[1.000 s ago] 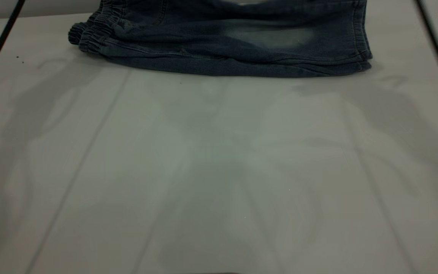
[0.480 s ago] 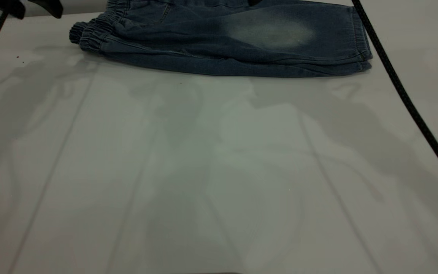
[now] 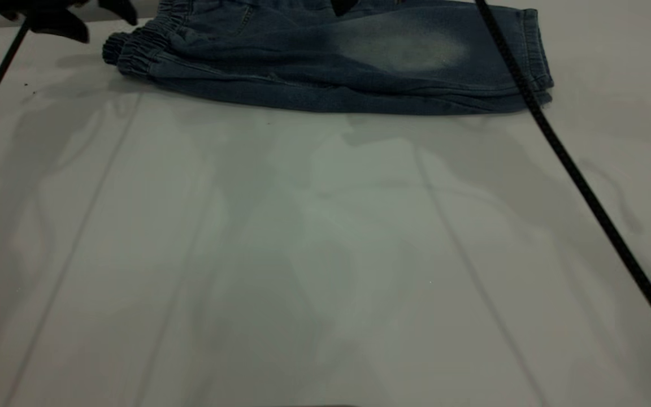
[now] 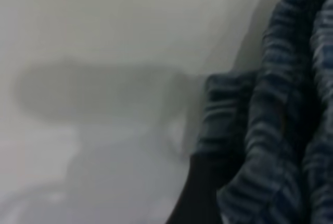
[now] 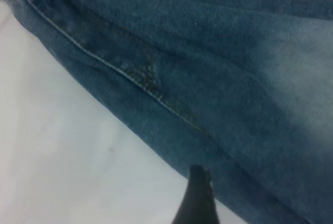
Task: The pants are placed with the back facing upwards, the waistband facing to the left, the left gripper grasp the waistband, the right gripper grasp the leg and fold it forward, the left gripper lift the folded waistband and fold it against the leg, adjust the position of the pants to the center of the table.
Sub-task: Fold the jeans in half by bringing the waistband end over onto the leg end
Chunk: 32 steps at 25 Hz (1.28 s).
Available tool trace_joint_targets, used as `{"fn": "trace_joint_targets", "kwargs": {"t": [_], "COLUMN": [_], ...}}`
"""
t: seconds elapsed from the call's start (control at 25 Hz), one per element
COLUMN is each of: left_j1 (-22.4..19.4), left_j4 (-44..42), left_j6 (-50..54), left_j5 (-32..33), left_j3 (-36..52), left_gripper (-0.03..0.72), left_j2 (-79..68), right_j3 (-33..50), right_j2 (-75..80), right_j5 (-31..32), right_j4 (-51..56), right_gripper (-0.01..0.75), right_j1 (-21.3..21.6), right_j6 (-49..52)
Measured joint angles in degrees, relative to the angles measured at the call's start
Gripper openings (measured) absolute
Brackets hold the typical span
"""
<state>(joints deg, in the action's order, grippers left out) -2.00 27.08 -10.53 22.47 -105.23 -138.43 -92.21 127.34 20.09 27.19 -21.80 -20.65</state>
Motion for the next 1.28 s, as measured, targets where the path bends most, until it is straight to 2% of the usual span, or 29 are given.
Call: {"fn": "trace_joint_targets", "kwargs": {"t": [0.28,0.4,0.52,0.64,0.68,0.8,0.96,1.28], "left_j1": [0.5,1.0,1.2,1.7,1.8,1.9,1.9,2.4], "left_j4": [8.0,11.1,12.2,12.9,12.9,12.9,12.0,4.7], "left_j6": [-4.6,-7.0,-8.7,-10.5,-11.7,-14.9,-20.2,-22.7], "left_j5": [-1.7,-3.1,-3.8,-3.8,-3.4,-1.0,5.5,13.2], "left_j3": [-3.2,-3.3,-3.3,-3.5,-3.5,-3.6,-3.6,-3.6], "left_gripper": [0.569,0.525,0.369,0.114,0.080,0.062,0.061,0.060], "left_j2": [-5.2,-6.9,-7.3,-7.4,-7.3,-6.2,-2.1,6.0], "right_j3": [-1.0,-1.0,-1.1,-1.1,-1.1,-1.1,-1.3,-1.9], "right_j2": [4.8,6.3,7.3,8.2,8.6,9.8,11.9,14.8], "right_j5": [-4.5,-5.7,-7.5,-10.5,-11.8,-14.9,-16.4,-12.4], "right_j4": [4.5,6.6,8.5,9.6,9.8,9.9,9.9,9.9], "right_gripper": [0.510,0.510,0.510,0.510,0.510,0.510,0.510,0.510], "right_j1": [-1.0,-1.2,-1.2,-1.2,-1.2,-1.2,-1.2,-2.0], "right_j6": [-2.3,-4.1,-5.5,-5.9,-5.9,-6.0,-8.1,-11.8]}}
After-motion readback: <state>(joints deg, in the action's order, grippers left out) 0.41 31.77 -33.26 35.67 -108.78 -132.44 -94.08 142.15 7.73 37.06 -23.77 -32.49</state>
